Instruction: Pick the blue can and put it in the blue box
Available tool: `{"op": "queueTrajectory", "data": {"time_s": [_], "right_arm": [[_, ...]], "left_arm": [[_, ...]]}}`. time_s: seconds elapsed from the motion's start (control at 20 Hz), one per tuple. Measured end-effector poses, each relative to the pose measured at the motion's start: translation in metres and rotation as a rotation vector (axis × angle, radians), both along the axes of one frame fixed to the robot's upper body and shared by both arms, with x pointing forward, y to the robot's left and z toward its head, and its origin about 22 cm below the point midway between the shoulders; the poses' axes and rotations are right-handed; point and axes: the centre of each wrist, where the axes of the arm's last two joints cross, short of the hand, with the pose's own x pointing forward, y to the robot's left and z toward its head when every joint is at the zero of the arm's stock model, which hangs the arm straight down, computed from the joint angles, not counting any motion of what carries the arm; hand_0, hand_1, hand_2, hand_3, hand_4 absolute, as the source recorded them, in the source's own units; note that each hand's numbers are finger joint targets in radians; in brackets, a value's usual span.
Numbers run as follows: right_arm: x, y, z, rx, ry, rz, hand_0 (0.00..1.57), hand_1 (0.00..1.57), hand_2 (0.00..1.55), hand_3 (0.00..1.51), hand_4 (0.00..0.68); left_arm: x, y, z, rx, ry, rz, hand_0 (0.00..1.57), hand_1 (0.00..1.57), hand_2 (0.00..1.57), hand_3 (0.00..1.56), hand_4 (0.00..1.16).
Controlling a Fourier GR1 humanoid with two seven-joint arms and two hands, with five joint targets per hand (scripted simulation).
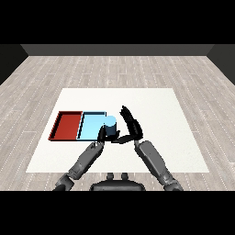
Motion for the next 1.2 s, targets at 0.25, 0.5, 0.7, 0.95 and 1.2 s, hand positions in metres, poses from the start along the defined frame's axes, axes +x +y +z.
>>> {"op": "queueTrajectory", "data": {"time_s": [0.25, 0.5, 0.7, 0.95, 1.2], "right_arm": [[-0.013, -0.031, 0.009, 0.038, -0.028, -0.063, 0.00, 0.00, 0.00, 0.00, 0.000], [-0.034, -0.075, 0.014, 0.090, -0.056, -0.142, 0.00, 0.00, 0.00, 0.00, 0.000], [-0.037, -0.105, 0.016, 0.094, -0.080, -0.218, 0.00, 0.00, 0.00, 0.00, 0.000], [-0.042, -0.125, 0.008, 0.092, -0.064, -0.281, 0.00, 0.00, 0.00, 0.00, 0.000], [-0.039, -0.133, 0.006, 0.086, -0.064, -0.310, 0.00, 0.00, 0.00, 0.00, 0.000]], "left_arm": [[0.000, 0.009, -0.001, 0.038, 0.000, 0.019, 1.57, 1.57, 1.57, 1.49, 1.13], [0.012, 0.026, 0.005, 0.073, 0.005, 0.057, 1.57, 1.57, 1.57, 1.49, 1.14], [0.026, 0.056, 0.009, 0.117, 0.032, 0.106, 1.57, 1.57, 1.57, 1.49, 1.15], [0.040, 0.103, 0.005, 0.163, 0.119, 0.226, 1.57, 1.57, 1.57, 1.50, 1.09], [0.053, 0.151, 0.002, 0.211, 0.240, 0.322, 1.57, 1.57, 1.57, 1.51, 1.06]]}}
